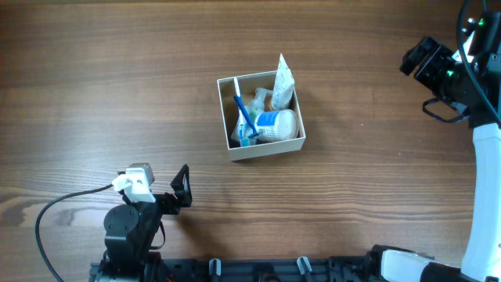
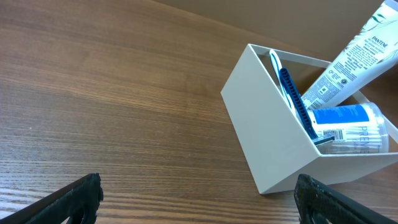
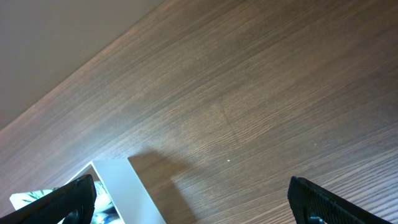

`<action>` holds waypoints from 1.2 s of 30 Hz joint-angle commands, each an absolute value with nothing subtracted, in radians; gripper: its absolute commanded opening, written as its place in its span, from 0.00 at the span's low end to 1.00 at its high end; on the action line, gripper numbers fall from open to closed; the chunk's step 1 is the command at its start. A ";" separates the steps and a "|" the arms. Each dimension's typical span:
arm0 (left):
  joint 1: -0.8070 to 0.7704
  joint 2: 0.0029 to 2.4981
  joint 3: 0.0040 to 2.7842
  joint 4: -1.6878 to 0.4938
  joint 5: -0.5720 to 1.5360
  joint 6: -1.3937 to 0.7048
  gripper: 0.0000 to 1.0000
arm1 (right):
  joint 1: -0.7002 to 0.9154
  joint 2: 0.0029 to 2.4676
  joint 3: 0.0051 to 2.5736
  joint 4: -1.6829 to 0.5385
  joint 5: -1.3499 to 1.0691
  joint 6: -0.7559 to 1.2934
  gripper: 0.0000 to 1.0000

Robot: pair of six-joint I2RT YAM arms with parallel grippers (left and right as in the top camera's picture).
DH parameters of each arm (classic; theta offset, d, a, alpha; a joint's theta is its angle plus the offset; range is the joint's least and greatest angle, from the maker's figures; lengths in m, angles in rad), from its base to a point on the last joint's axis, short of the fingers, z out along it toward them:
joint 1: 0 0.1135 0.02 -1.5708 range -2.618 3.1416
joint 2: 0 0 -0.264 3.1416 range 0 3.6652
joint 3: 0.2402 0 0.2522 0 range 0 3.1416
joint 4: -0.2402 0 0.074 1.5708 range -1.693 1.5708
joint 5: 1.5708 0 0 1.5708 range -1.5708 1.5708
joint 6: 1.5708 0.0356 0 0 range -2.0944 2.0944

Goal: Pack container

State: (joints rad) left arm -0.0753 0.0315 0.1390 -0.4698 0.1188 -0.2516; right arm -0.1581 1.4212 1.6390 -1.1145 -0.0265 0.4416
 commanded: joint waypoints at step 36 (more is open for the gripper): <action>-0.067 0.020 0.134 -0.464 0.131 -0.239 1.00 | -0.036 1.036 1.407 -1.017 0.139 0.403 1.00</action>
